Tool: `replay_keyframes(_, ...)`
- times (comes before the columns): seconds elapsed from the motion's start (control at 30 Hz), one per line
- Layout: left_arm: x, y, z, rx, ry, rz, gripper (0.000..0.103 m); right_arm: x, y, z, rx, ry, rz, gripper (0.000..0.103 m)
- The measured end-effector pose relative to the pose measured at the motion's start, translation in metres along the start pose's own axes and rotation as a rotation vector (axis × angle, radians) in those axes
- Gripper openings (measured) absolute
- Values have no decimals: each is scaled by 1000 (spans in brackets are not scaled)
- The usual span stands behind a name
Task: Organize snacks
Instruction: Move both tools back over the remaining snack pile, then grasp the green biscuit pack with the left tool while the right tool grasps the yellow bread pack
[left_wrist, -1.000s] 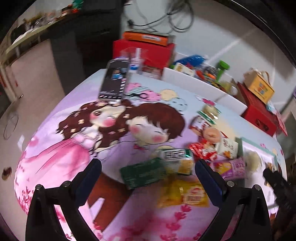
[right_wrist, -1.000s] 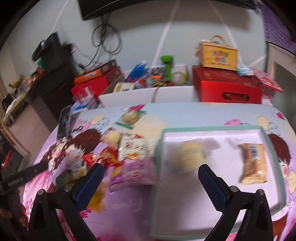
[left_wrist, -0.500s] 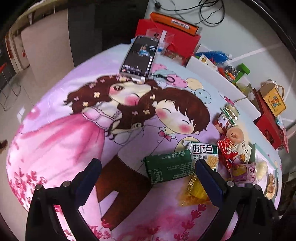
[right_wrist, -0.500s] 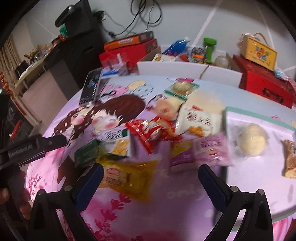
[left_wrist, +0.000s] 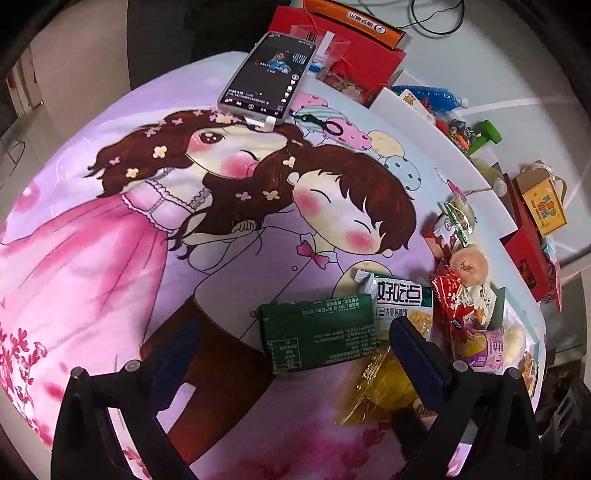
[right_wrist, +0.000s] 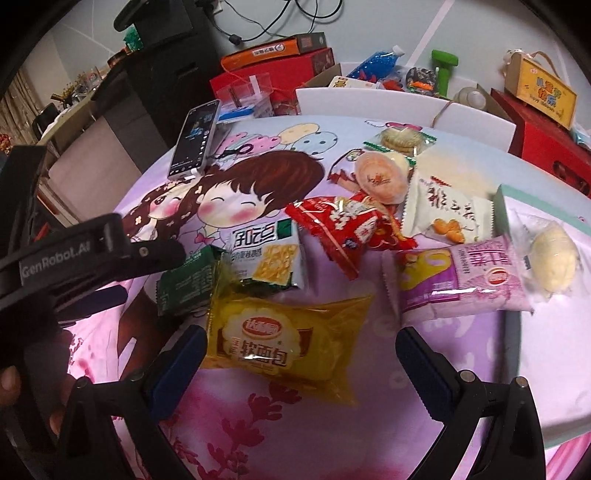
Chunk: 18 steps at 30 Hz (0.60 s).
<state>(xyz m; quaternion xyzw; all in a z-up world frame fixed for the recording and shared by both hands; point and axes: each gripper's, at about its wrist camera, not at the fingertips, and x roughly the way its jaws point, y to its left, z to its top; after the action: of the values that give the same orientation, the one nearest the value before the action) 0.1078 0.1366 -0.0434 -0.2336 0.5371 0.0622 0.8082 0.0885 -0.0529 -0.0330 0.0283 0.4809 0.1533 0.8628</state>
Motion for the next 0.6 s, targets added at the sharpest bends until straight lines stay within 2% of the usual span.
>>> replay_keyframes(0.1, 7, -1, 0, -10, 25, -15, 101, 4, 4, -1, -8, 4, 10, 103)
replay_keyframes(0.33, 19, -10, 1, 20, 47, 9, 101, 13, 2, -2, 3, 17, -4, 103)
replay_keyframes(0.47, 23, -13, 1, 33, 51, 32, 100, 12, 2, -1, 5, 22, 5, 93)
replay_keyframes(0.53, 25, -14, 0, 41, 54, 41, 90, 13, 3, -2, 5, 30, 4, 88)
replay_keyframes(0.57, 26, -14, 0, 41, 57, 37, 82, 13, 3, -2, 4, 31, 0, 87)
replay_keyframes(0.6, 27, -15, 0, 40, 61, 15, 76, 13, 3, -2, 3, 31, -2, 86)
